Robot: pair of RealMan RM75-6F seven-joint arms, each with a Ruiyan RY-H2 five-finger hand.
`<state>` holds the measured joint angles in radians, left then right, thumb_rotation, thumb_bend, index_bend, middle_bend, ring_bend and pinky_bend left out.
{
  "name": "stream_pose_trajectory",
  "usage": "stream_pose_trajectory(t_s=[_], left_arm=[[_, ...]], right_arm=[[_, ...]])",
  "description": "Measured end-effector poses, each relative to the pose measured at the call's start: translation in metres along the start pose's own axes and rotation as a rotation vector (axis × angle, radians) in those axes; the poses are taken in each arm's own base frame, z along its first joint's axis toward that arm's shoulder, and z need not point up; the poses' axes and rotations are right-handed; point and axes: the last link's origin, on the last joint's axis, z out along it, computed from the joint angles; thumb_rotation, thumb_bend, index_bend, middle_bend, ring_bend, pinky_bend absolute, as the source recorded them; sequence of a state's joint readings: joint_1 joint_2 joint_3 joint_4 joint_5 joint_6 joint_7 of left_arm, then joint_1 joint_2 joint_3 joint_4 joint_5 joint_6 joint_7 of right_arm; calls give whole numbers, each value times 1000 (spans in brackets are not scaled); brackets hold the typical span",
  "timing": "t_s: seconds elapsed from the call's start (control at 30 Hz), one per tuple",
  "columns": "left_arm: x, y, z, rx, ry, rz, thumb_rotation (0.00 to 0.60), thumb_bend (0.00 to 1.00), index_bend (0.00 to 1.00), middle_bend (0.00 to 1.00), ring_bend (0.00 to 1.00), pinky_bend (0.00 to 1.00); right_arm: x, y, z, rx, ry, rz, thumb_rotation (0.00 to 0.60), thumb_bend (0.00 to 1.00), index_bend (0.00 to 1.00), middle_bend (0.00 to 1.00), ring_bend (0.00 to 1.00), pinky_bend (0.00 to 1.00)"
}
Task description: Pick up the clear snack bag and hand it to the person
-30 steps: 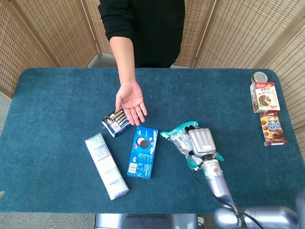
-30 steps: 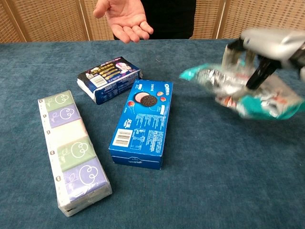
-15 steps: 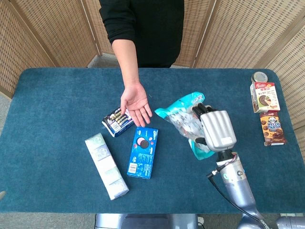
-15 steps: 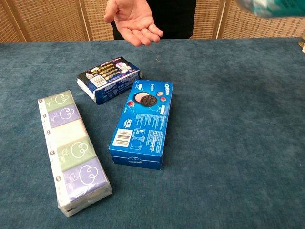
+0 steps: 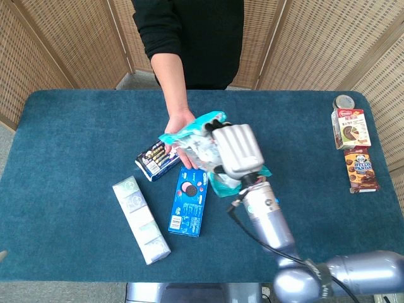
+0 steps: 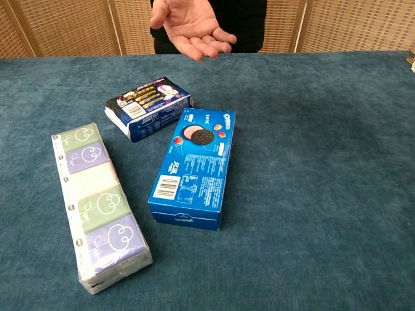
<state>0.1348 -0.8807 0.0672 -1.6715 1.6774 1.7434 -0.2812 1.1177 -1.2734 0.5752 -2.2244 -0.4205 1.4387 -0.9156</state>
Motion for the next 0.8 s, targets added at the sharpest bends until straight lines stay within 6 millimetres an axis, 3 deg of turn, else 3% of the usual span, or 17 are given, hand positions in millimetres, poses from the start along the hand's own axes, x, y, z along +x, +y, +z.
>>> stream_pose_trajectory(t_s=[0.1, 0.27, 0.33, 0.43, 0.47, 0.57, 0.8], left_arm=[[-1, -1, 2, 7, -14, -6, 600, 143, 0, 0, 0, 87], [0, -2, 3, 13, -8, -14, 600, 142, 0, 0, 0, 87], [0, -2, 3, 15, -11, -16, 600, 143, 0, 0, 0, 87], [2, -3, 2, 15, -6, -21, 600, 144, 0, 0, 0, 87], [3, -4, 2, 17, -1, -22, 600, 144, 0, 0, 0, 87], [2, -5, 2, 23, -2, -23, 600, 143, 0, 0, 0, 87], [0, -3, 4, 18, -12, -15, 600, 143, 0, 0, 0, 87]], right_arm=[[-6, -21, 11, -5, -16, 5, 600, 600, 516, 628, 695, 828], [-13, -38, 28, -74, -4, 5, 600, 581, 502, 614, 675, 813], [-16, -41, 32, -83, 5, 2, 600, 511, 386, 513, 571, 746], [-22, -40, 37, -93, 12, -28, 600, 337, 79, 201, 274, 526], [-25, -38, 37, -90, -2, -30, 600, 250, 24, 113, 187, 449], [-28, -37, 35, -75, -53, 15, 600, 45, 0, 9, 91, 363], [-3, -40, 24, -38, -36, 66, 549, 0, 0, 0, 54, 309]])
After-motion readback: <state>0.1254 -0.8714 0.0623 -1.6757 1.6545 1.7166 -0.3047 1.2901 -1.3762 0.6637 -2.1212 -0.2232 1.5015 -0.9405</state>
